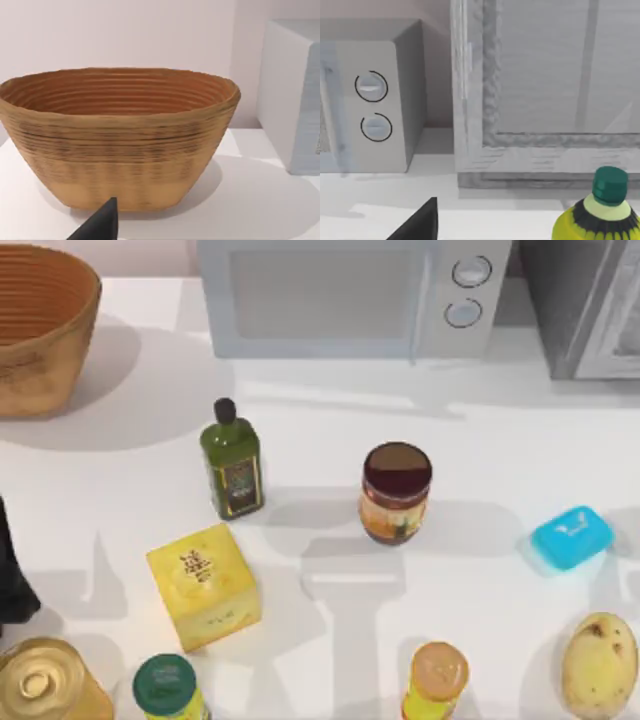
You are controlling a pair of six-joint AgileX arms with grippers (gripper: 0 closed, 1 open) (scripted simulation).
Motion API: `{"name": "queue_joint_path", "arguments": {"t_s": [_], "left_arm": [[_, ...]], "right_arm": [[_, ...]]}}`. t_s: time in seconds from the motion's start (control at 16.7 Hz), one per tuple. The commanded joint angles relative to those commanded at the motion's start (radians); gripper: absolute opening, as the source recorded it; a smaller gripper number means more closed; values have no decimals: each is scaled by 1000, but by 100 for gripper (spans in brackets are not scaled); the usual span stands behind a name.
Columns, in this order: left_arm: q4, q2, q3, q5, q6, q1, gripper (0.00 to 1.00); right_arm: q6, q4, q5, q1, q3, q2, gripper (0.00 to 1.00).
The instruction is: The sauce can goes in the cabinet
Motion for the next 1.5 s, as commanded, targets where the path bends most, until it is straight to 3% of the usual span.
{"name": "queue_joint_path", "arguments": {"t_s": [0.24, 0.54, 1.2, 1.5], "left_arm": [[0, 0, 0, 0, 0, 0, 100], [0, 0, 0, 0, 0, 0, 100], [0, 0, 0, 0, 0, 0, 100], [0, 0, 0, 0, 0, 0, 100]], "right_arm": [[-27, -11, -19, 8, 28, 31, 100], [-219, -87, -157, 60, 232, 295, 100], [-854, -350, -613, 209, 931, 1478, 100], [-1063, -442, -763, 248, 1171, 1889, 100]]}}
